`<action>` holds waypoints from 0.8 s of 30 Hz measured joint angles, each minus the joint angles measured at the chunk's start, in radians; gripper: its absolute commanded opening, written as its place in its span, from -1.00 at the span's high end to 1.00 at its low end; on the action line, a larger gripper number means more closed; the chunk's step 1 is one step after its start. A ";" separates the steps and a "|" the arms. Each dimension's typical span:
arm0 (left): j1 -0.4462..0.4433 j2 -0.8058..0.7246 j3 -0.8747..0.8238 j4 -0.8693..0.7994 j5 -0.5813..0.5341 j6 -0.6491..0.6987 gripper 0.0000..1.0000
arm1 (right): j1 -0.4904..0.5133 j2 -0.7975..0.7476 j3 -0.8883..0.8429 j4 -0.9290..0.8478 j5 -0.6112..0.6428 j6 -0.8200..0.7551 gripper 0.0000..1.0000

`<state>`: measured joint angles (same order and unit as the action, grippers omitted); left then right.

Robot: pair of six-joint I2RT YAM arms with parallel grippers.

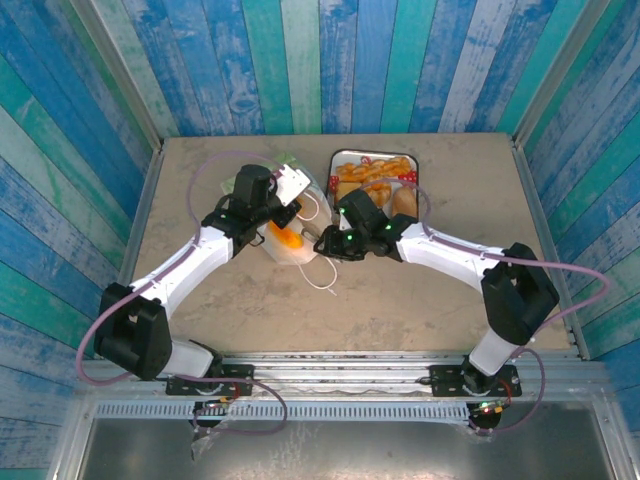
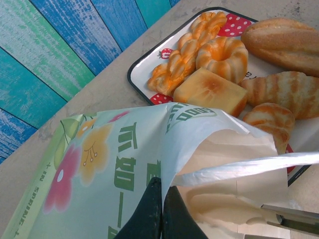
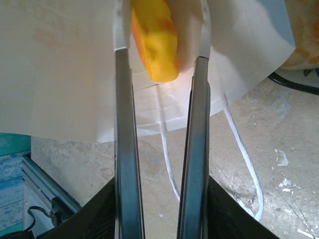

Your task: Take the fake bread out of the paper bag

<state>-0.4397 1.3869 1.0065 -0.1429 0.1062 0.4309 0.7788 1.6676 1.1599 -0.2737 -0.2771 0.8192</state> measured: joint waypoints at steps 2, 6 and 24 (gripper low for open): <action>0.000 0.000 0.000 0.000 0.000 0.000 0.99 | 0.001 -0.008 0.000 -0.007 0.000 -0.008 0.09; 0.000 0.000 0.000 0.000 0.000 -0.001 0.99 | 0.005 -0.012 0.009 -0.023 0.000 -0.024 0.06; 0.000 0.000 0.000 0.000 0.001 -0.008 0.98 | 0.013 -0.002 0.071 -0.163 0.034 -0.143 0.20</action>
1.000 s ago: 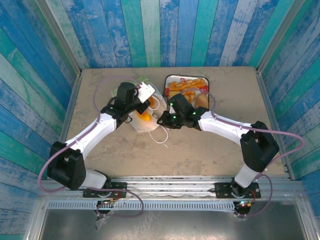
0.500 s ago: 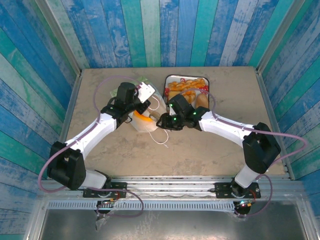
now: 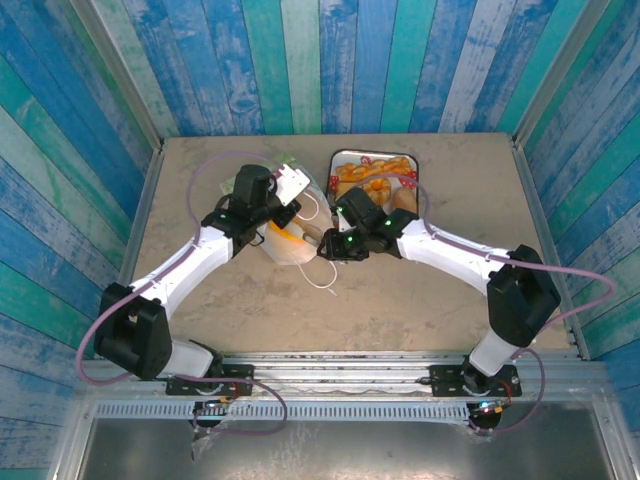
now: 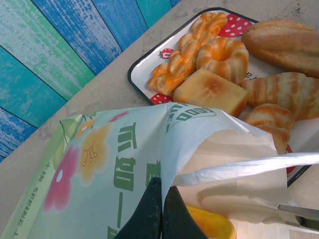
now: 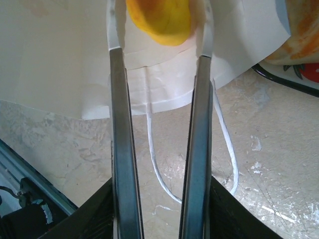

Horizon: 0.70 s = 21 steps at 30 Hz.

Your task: Take the fake bread out of the paper bag

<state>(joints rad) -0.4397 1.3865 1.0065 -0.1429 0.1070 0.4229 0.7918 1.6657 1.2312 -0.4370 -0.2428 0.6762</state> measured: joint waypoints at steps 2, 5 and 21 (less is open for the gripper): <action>0.000 0.000 0.000 0.000 0.000 -0.001 0.98 | 0.000 0.015 0.003 0.000 -0.009 -0.010 0.22; 0.000 0.000 0.000 0.000 0.000 -0.002 0.98 | -0.004 0.035 0.003 0.002 -0.037 -0.022 0.25; 0.000 0.000 0.000 0.000 -0.027 -0.019 0.98 | 0.006 -0.040 0.003 -0.050 0.000 -0.100 0.78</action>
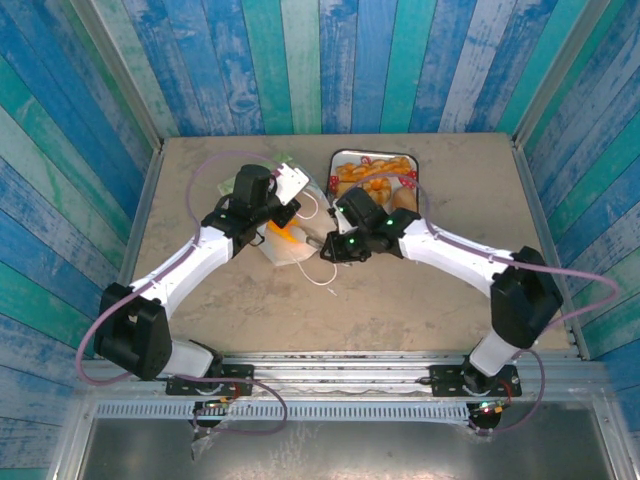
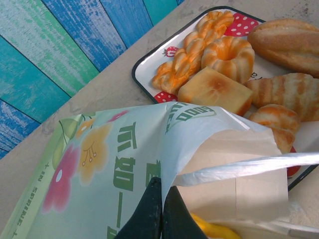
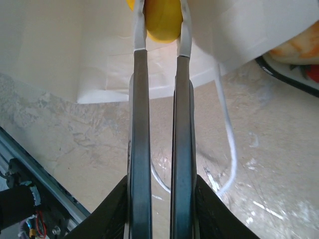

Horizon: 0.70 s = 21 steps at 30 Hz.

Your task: Take the fake bread out of the paper bag

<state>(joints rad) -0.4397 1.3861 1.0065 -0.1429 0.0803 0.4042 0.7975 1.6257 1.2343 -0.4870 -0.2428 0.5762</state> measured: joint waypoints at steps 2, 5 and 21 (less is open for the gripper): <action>0.000 0.000 0.000 0.000 -0.007 -0.002 0.98 | 0.002 -0.061 0.000 -0.032 0.035 -0.015 0.79; 0.000 0.000 0.000 0.000 -0.019 -0.009 0.98 | 0.006 -0.153 0.000 -0.087 0.093 -0.034 0.79; -0.001 -0.005 0.000 0.012 -0.054 -0.016 0.98 | 0.011 -0.342 0.101 -0.531 0.554 -0.127 0.77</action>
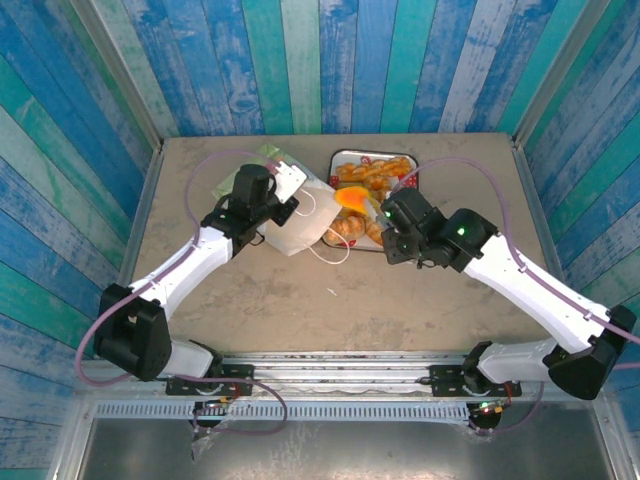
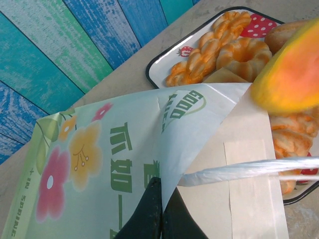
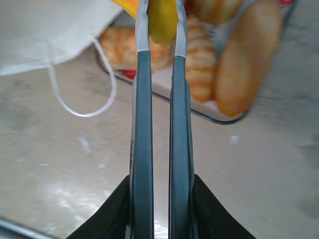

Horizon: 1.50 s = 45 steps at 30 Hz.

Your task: Take the fake bread out of the paper bag

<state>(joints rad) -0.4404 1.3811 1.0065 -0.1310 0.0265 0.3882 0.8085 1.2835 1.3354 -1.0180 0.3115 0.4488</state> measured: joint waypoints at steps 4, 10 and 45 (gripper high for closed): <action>0.000 -0.008 -0.001 -0.004 -0.011 0.001 0.99 | -0.003 0.066 0.051 -0.066 0.148 -0.009 0.76; 0.000 -0.053 -0.015 -0.006 -0.029 0.001 0.98 | -0.003 0.171 0.096 -0.110 0.286 -0.026 0.73; 0.000 -0.063 -0.023 -0.011 -0.044 0.000 0.98 | 0.084 0.568 0.222 -0.286 0.539 0.018 0.23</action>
<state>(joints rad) -0.4404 1.3186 0.9840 -0.1425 -0.0177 0.3882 0.8925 1.8519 1.5574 -1.3041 0.8509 0.4667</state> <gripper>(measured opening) 0.043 0.366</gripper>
